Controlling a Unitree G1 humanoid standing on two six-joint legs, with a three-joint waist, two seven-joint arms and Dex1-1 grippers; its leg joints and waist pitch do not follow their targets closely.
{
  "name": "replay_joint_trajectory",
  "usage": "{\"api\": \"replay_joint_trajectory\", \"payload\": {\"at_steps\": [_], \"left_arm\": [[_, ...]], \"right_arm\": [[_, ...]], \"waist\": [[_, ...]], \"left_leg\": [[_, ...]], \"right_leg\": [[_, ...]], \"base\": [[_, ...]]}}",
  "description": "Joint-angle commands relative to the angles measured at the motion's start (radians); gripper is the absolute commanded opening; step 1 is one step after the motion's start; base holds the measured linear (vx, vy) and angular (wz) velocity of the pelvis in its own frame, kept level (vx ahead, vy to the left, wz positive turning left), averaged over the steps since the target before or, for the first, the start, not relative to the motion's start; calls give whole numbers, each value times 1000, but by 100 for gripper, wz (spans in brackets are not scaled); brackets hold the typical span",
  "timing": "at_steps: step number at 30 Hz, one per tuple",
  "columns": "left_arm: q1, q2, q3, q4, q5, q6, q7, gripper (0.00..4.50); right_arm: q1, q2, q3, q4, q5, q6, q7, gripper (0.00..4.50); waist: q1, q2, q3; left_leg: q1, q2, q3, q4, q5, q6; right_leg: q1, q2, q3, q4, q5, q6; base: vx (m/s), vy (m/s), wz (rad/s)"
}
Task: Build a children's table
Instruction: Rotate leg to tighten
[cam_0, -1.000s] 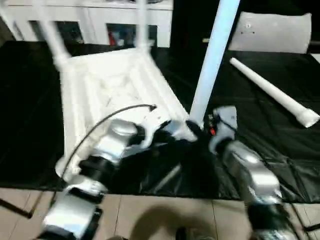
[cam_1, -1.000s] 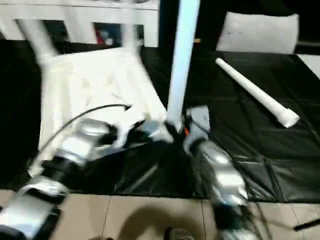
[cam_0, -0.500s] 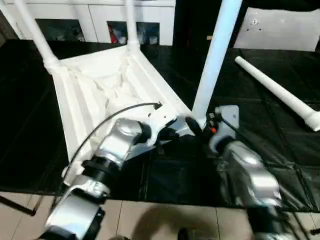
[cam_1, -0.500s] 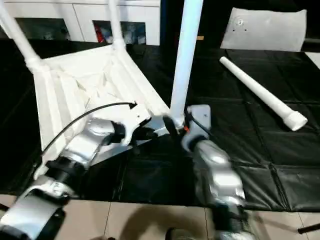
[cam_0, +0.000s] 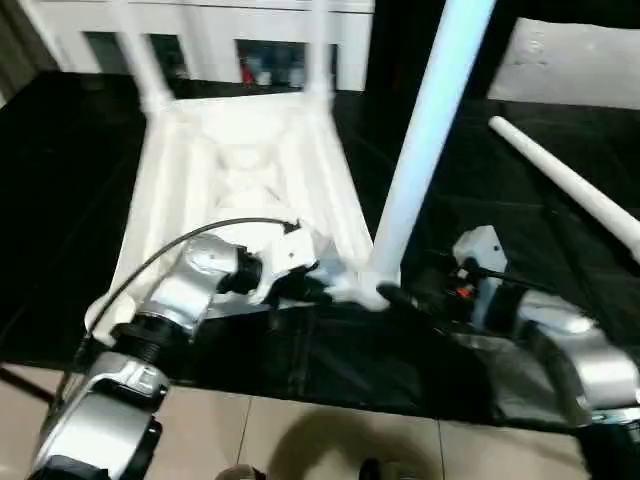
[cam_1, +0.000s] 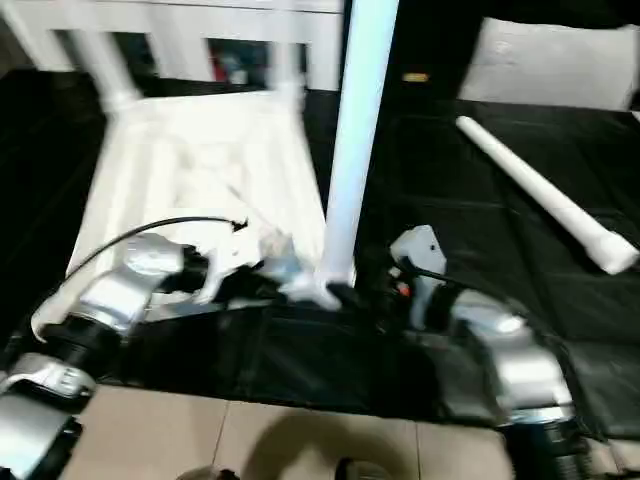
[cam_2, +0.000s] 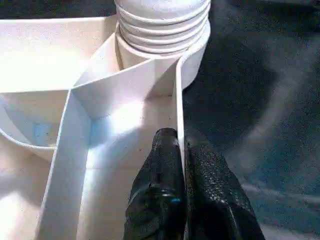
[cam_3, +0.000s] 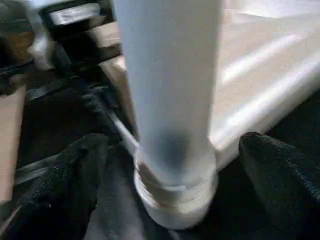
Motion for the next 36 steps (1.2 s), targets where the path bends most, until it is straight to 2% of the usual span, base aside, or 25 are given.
{"api": "replay_joint_trajectory", "payload": {"at_steps": [1, 3, 4, 6, 8, 9, 11, 12, 18, 20, 22, 23, 27, 30, 33, 35, 36], "left_arm": [[-17, 6, -47, 8, 0, -50, -84, 0], [-21, 11, -54, 17, -1, -69, -105, 0], [-24, 16, -59, 23, -4, -81, -123, 0], [-31, 29, -77, 32, -5, -111, -178, 0], [-35, 33, -87, 37, -1, -129, -200, 0], [-37, 35, -90, 39, -1, -133, -207, 0], [-40, 35, -93, 42, 1, -141, -214, 0], [-47, 32, -94, 51, 1, -150, -225, 0], [-66, 27, -101, 78, 3, -176, -250, 0], [-68, 25, -103, 82, 1, -181, -254, 0], [-68, 25, -104, 81, 1, -182, -256, 0], [-67, 26, -104, 82, 1, -182, -256, 0], [-69, 26, -104, 95, 3, -182, -248, 0], [-68, 24, -99, 99, 3, -173, -236, 0], [-71, 12, -83, 96, 4, -117, -190, 0], [-74, -8, -60, 84, -1, -36, -128, 0], [-74, -17, -52, 76, -6, -5, -106, 0]], "right_arm": [[-14, -18, 21, 11, 16, -16, 59, 411], [-21, -25, 29, 18, 18, -22, 75, 394], [-29, -29, 36, 26, 19, -24, 89, 385], [-55, -33, 56, 56, 19, -29, 130, 376], [-70, -35, 68, 70, 21, -29, 151, 363], [-74, -35, 71, 73, 22, -28, 156, 346], [-81, -34, 75, 80, 22, -30, 164, 339], [-89, -32, 82, 89, 22, -33, 178, 319], [-110, -36, 109, 113, 30, -25, 222, 264], [-116, -38, 118, 121, 32, -21, 237, 264], [-118, -38, 121, 121, 32, -19, 240, 232], [-120, -38, 125, 122, 33, -15, 245, 232], [-115, -31, 136, 115, 41, 3, 256, 207], [-103, -25, 140, 99, 53, 20, 254, 205], [-74, -4, 134, 51, 72, 56, 215, 202], [-43, 38, 120, 2, 83, 106, 132, 202], [-32, 56, 118, -11, 77, 109, 97, 202]], "waist": [[-2, -7, -77], [4, -8, -76], [4, -12, -74], [10, -12, -69], [12, -11, -68], [15, -13, -66], [18, -11, -66], [18, -12, -64], [18, -16, -66], [18, -18, -66], [19, -18, -65], [19, -16, -64], [18, -19, -61], [18, -19, -59], [17, -18, -56], [17, -17, -54], [16, -17, -51]], "left_leg": [[0, 30, 1, -49, -9, 170], [0, 31, 2, -49, -27, 163], [-1, 31, 3, -50, -37, 158], [1, 30, 4, -52, -80, 126], [2, 31, 4, -52, -91, 116], [4, 32, 4, -53, -109, 101], [4, 32, 4, -54, -118, 92], [2, 31, 3, -55, -122, 88], [0, 30, 2, -53, -102, 91], [-2, 29, 3, -52, -92, 98], [-2, 30, 3, -52, -91, 101], [-2, 30, 2, -52, -94, 101], [-1, 29, 3, -54, -107, 95], [-2, 29, 2, -55, -111, 93], [-2, 30, 1, -57, -116, 86], [2, 31, 2, -60, -128, 78], [1, 30, 0, -62, -148, 68]], "right_leg": [[68, -64, 58, -32, 16, -290], [68, -66, 58, -34, -11, -287], [67, -67, 58, -36, -27, -283], [64, -67, 59, -43, -109, -265], [62, -67, 59, -44, -130, -261], [60, -67, 61, -46, -158, -253], [59, -68, 61, -47, -172, -246], [60, -68, 60, -47, -177, -242], [62, -67, 60, -42, -135, -250], [63, -67, 59, -40, -118, -254], [63, -67, 59, -40, -119, -255], [62, -68, 58, -40, -125, -256], [62, -67, 59, -44, -152, -249], [62, -68, 59, -46, -165, -244], [61, -67, 59, -48, -179, -238], [58, -68, 60, -51, -198, -234], [57, -69, 59, -56, -243, -223]], "base": [[0, 0, 0], [0, 0, 0], [0, 0, 0], [0, 0, 0], [0, 0, 0], [0, 0, 0], [0, 0, 0], [0, 0, 0], [0, 0, 0], [0, 0, 0], [0, 0, 0], [0, 0, 0], [0, 0, 0], [0, 0, 0], [0, 0, 0], [0, 0, 0], [0, 0, 0]]}}
